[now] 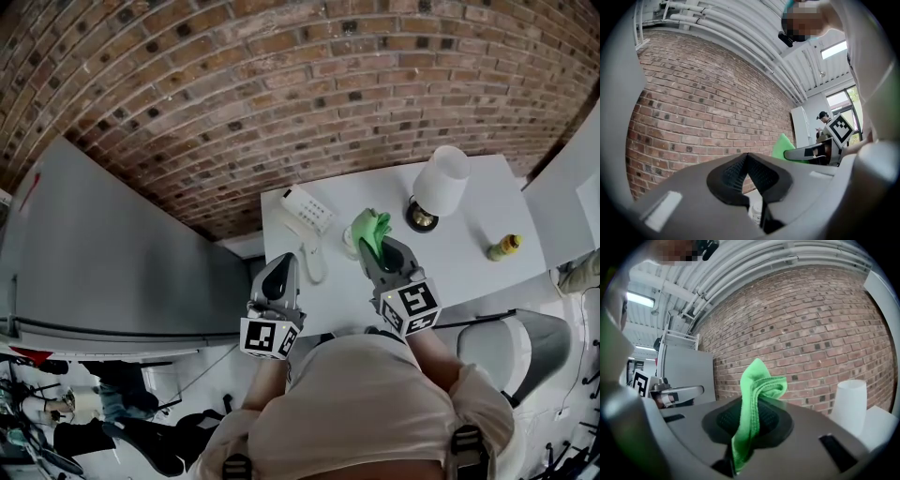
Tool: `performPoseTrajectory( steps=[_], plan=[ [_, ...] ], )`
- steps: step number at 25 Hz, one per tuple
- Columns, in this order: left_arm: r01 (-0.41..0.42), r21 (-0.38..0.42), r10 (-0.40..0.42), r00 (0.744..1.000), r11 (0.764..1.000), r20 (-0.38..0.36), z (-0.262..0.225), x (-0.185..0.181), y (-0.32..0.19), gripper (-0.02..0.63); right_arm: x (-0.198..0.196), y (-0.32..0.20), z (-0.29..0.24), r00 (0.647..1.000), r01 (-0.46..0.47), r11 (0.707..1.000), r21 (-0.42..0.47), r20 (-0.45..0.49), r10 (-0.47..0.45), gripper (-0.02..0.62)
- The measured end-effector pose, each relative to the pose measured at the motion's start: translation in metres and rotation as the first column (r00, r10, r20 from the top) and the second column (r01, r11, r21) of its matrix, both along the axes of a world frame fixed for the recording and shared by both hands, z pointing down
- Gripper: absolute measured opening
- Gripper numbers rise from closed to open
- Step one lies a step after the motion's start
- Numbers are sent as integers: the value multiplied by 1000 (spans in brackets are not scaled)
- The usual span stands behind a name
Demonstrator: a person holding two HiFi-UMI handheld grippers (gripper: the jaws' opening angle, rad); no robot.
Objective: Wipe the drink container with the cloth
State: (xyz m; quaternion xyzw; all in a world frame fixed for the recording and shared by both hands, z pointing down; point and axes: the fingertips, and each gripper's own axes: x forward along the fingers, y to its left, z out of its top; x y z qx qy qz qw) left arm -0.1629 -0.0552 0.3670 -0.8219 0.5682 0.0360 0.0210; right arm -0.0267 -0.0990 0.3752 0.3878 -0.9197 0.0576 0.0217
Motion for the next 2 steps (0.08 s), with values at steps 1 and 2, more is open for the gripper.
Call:
performPoseTrajectory(
  steps=[1, 2],
  plan=[
    [-1, 1, 1, 1000, 1000, 1, 0, 0, 1, 0, 0, 1, 1, 1000, 0, 1000, -6, 5, 0, 41],
    [-2, 2, 2, 1000, 1000, 1, 0, 0, 3, 0, 0, 1, 1, 1000, 0, 1000, -10, 10, 0, 41]
  ],
)
